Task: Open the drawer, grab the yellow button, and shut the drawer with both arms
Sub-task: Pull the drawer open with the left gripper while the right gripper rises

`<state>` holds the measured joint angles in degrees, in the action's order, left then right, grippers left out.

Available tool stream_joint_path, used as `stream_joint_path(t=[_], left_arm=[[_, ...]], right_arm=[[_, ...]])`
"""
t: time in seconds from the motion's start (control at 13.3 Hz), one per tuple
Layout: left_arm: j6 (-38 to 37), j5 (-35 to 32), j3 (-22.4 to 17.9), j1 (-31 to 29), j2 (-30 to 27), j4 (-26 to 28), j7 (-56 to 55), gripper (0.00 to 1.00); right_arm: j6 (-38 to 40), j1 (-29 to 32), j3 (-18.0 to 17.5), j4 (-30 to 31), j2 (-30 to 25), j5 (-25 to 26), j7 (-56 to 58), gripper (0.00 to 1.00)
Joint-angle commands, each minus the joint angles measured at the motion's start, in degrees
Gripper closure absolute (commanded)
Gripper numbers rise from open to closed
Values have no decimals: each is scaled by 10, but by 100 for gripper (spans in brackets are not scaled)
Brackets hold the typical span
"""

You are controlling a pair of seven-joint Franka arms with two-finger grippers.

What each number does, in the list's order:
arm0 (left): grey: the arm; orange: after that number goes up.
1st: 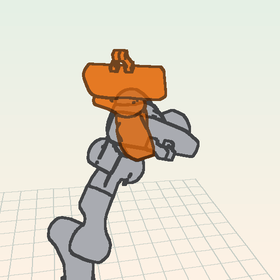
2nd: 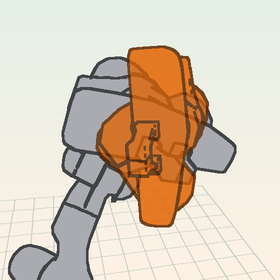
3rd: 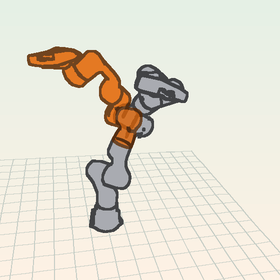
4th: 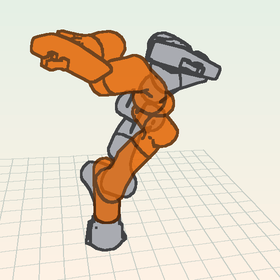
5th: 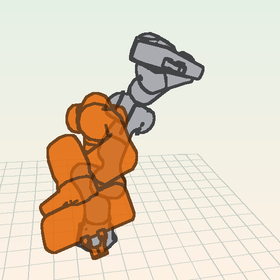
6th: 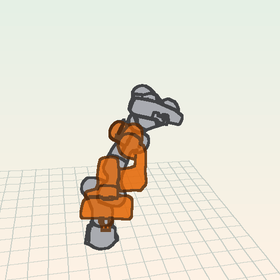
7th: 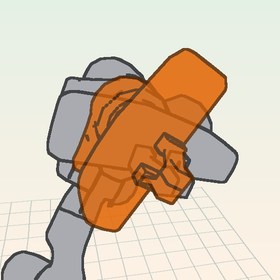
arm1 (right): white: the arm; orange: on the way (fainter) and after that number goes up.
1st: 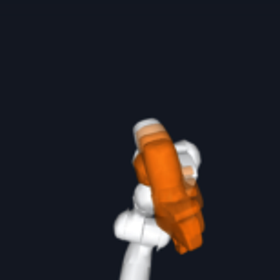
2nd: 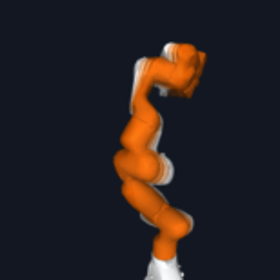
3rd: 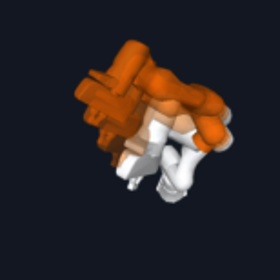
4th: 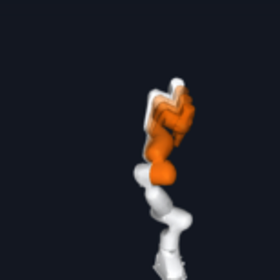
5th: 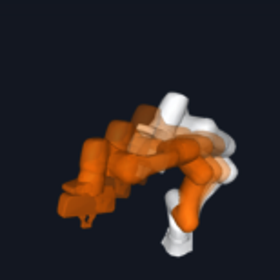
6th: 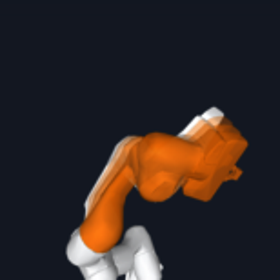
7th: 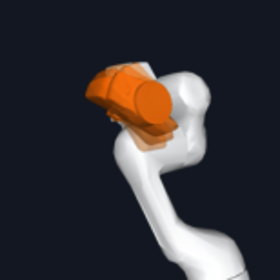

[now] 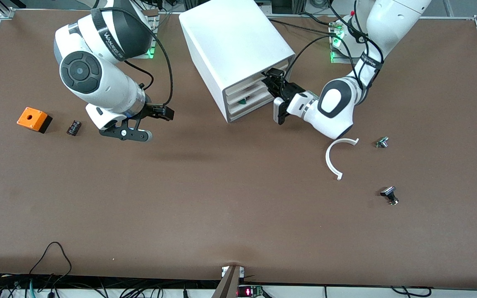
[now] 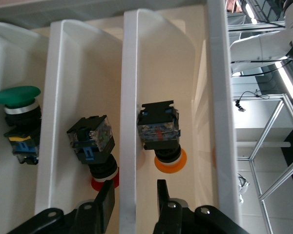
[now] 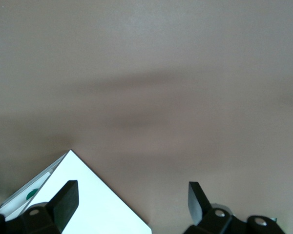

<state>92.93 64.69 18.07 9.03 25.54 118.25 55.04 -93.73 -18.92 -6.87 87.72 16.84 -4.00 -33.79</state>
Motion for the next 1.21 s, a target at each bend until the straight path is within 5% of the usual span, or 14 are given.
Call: stream_joint_path(t=[0.0,0.45,0.83,1.13], left_arm=[[22,18,7,-3,-30,32,35,100],[18,8,0,-33,-20,16,37,100],[2,-97,1,-113,55,-91,35,100],[-17,-110,0,-133,105,-153,35,100]], right_arm=[[2,-3,3,-11,5,0,-9,0],[0,-3,3,-12,5,-5,-10,1],[-21,-32,2,-37,19,-6,-36,1],[-43,-85,3,-103,68,-3,-114,1]])
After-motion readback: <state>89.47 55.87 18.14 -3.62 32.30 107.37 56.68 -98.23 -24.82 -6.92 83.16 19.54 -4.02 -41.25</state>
